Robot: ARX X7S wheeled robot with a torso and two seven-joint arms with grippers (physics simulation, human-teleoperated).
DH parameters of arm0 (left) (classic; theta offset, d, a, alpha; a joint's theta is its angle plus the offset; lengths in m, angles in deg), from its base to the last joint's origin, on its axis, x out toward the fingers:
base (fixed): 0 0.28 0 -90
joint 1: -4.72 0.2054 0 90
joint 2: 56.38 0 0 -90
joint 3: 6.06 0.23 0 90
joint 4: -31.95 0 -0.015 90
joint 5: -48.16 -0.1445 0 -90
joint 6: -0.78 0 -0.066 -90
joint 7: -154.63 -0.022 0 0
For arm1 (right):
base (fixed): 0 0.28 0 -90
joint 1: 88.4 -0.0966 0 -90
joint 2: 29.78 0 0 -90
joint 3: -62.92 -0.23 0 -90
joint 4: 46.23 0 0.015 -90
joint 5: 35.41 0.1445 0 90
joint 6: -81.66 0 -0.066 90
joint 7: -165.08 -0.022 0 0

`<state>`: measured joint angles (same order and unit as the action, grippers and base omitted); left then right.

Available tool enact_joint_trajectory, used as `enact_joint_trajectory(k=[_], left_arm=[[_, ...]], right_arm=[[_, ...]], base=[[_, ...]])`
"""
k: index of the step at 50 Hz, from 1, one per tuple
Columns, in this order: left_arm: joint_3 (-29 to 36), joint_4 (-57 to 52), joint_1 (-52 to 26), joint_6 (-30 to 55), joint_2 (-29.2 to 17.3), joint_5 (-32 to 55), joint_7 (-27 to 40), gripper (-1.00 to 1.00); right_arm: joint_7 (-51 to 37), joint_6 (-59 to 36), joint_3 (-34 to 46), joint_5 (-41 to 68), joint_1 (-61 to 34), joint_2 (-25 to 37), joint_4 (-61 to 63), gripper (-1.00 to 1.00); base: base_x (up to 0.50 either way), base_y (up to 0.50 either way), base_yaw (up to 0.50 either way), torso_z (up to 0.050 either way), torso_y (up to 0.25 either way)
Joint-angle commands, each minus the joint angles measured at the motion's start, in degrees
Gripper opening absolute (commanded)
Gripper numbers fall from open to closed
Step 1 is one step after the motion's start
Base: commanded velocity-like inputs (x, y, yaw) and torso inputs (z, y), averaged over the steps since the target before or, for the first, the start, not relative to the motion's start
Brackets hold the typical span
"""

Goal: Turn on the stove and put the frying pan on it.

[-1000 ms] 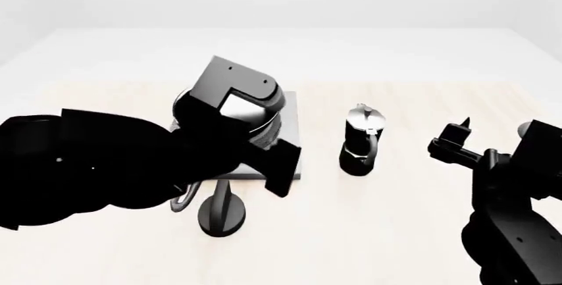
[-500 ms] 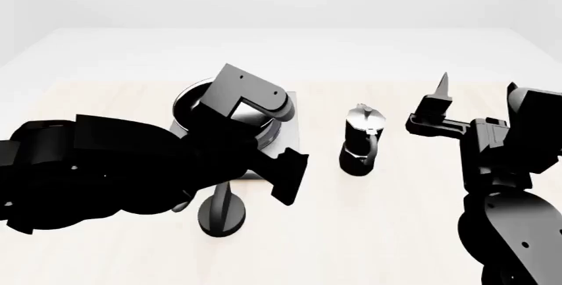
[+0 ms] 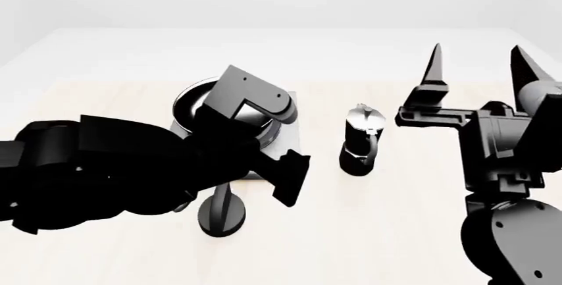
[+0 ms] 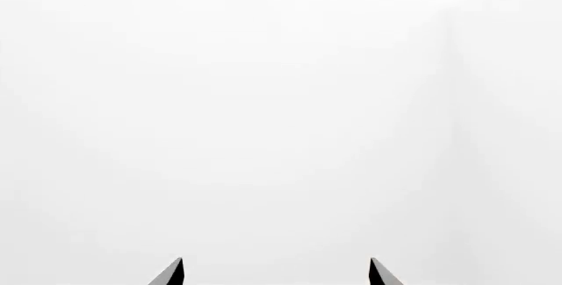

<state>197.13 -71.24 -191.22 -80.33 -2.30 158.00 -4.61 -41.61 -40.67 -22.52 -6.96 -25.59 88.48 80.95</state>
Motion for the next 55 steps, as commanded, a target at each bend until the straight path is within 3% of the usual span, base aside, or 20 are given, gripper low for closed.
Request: enact_joint_trajectory(k=[1, 25, 36, 55], left_arm=[[-0.1, 0.4, 0.3, 0.4, 0.3, -0.2, 0.0, 1.00], [-1.5, -9.5, 2.6, -7.0, -5.5, -11.9, 6.7, 1.00], [-1.7, -11.6, 3.6, -8.5, -6.1, -15.7, 9.4, 1.00], [-1.5, -11.6, 5.6, -10.6, -7.1, -24.9, 21.1, 1.00]], right_arm=[[0.5, 3.2, -0.3, -0.8, 0.5, 0.6, 3.9, 1.00], [0.7, 5.6, -1.2, -0.7, 2.1, 0.8, 4.8, 1.00], [0.8, 5.4, -0.7, -0.5, 2.0, 1.0, 5.2, 1.00], [0.2, 3.9, 0.2, -0.2, 0.5, 1.2, 5.7, 1.00]], base=[[0.00, 0.00, 0.00, 0.000, 0.000], [0.00, 0.00, 0.00, 0.000, 0.000], [0.00, 0.00, 0.00, 0.000, 0.000], [0.00, 0.00, 0.00, 0.000, 0.000]])
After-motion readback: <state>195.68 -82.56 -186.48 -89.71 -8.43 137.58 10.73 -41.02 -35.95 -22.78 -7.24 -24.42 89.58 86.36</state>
